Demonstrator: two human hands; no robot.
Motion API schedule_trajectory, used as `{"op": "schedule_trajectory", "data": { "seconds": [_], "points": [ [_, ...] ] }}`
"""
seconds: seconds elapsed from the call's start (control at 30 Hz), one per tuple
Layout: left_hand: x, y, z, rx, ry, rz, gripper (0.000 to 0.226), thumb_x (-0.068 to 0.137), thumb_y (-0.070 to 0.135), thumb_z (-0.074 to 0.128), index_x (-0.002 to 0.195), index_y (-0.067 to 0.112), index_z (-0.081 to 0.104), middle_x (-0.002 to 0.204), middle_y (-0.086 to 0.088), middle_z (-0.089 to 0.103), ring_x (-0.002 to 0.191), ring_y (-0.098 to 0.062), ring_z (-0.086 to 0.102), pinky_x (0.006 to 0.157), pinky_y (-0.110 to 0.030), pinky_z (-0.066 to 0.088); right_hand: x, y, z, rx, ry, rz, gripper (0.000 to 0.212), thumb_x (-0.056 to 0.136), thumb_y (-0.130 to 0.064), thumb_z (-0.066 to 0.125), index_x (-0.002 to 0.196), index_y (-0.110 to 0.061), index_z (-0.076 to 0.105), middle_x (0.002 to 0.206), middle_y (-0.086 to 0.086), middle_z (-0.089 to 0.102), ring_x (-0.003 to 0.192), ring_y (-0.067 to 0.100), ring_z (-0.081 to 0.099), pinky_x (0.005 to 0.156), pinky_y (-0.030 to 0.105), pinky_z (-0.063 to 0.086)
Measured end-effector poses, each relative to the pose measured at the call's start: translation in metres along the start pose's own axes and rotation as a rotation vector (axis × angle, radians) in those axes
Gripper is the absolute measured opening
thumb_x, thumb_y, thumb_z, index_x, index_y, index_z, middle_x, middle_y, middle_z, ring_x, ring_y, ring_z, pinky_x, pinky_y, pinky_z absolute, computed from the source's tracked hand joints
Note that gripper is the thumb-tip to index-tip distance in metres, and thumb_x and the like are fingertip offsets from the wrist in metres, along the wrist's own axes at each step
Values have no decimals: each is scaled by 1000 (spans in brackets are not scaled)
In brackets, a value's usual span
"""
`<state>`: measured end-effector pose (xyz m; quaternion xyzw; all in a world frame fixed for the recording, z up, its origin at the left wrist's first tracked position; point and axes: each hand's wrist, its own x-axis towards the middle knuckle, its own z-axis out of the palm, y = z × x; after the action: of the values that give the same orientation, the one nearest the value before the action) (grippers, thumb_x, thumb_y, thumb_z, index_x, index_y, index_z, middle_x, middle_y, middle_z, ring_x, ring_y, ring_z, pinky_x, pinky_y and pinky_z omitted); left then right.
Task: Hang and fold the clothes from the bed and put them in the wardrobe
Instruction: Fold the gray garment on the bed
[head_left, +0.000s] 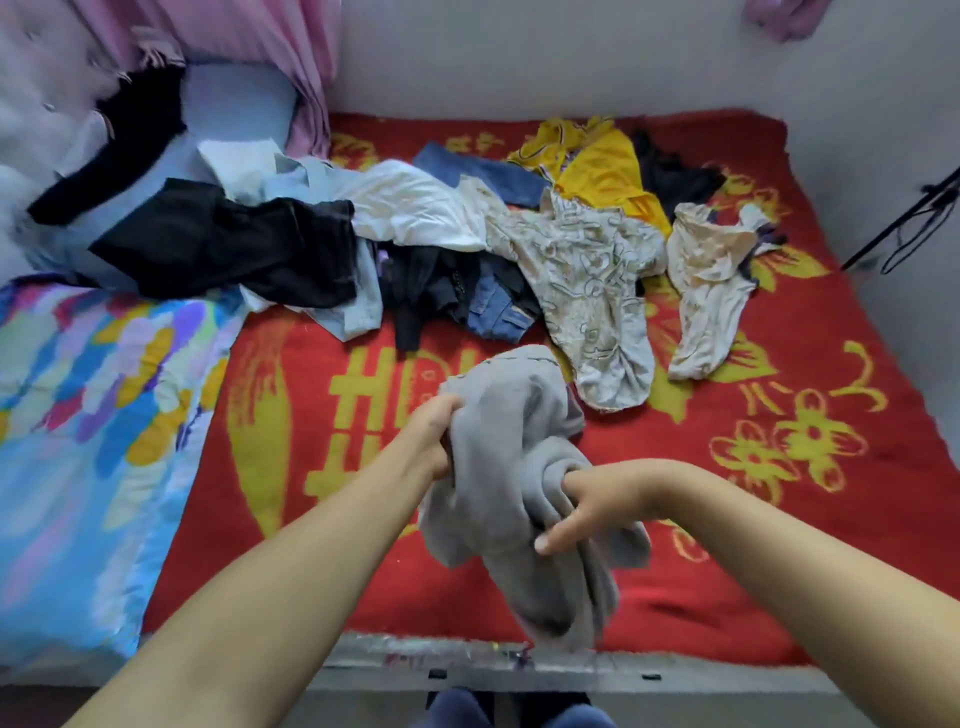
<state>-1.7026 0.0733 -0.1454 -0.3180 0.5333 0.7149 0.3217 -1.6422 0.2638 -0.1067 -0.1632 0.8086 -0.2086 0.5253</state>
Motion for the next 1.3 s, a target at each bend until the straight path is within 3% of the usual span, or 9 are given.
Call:
{"op": "schedule_trajectory", "data": {
  "seconds": [0.07,0.17,0.3,0.5,0.67,0.73,0.8,1.0,1.3],
  "points": [
    [-7,4,-8,-20,-74,174,39,82,-9,35,103,11,62,89,-10,65,74,-21,63,63,-27,52,-13,14,-11,15,-27,135,53,82,-68,54,66,-18,60,63,-7,56,57,5,51,62,27,38],
    [-31,13,-11,72,-245,416,65,76,-20,30,125,16,54,107,-10,68,92,-21,67,70,-27,55,-20,27,-44,453,459,173,46,87,-63,49,102,-24,69,102,-10,68,94,4,59,79,30,46],
    [-60,19,-1,257,-375,577,61,82,-21,32,130,14,46,118,-1,64,112,-11,60,84,-21,52,-16,-3,-80,1167,635,-280,30,95,-45,48,114,-24,59,108,-3,65,102,12,61,86,31,49],
    [-103,53,-16,1460,-228,790,20,90,24,59,90,5,62,92,-9,66,84,-18,60,72,-29,47,-28,-68,-90,783,787,-379,13,90,-10,52,85,-4,63,81,9,61,80,20,56,75,33,44],
    [-124,87,-35,1158,7,1422,48,74,35,79,110,13,55,108,4,50,100,-11,48,90,-25,41,-79,-89,-102,852,714,-530,16,76,-7,53,79,-13,68,64,-4,65,57,6,62,51,15,49],
    [-122,91,-26,1083,-307,1201,69,70,36,82,129,20,50,126,10,51,118,-1,47,100,-18,37,-100,-99,-111,821,731,-634,27,67,-9,49,80,-17,71,67,-6,67,59,4,63,52,14,49],
    [-110,78,-13,1049,-506,867,34,76,26,78,108,25,66,104,19,66,97,10,58,84,-12,46,-115,-107,-119,801,814,-719,34,71,-7,46,80,-21,76,71,-8,70,63,2,65,56,14,50],
    [-66,59,-37,912,-277,659,23,84,8,63,72,28,68,63,24,66,64,10,57,59,-8,45,-120,-71,-127,604,1172,-418,31,92,-1,48,86,-25,68,71,-15,67,67,-2,60,64,16,49],
    [-91,109,-101,1018,-292,248,28,81,25,72,106,13,69,105,-8,72,96,-23,69,84,-35,56,-47,-75,-162,-223,829,351,13,82,-8,55,92,-6,64,91,14,65,81,29,62,58,29,45]
  ]
}}
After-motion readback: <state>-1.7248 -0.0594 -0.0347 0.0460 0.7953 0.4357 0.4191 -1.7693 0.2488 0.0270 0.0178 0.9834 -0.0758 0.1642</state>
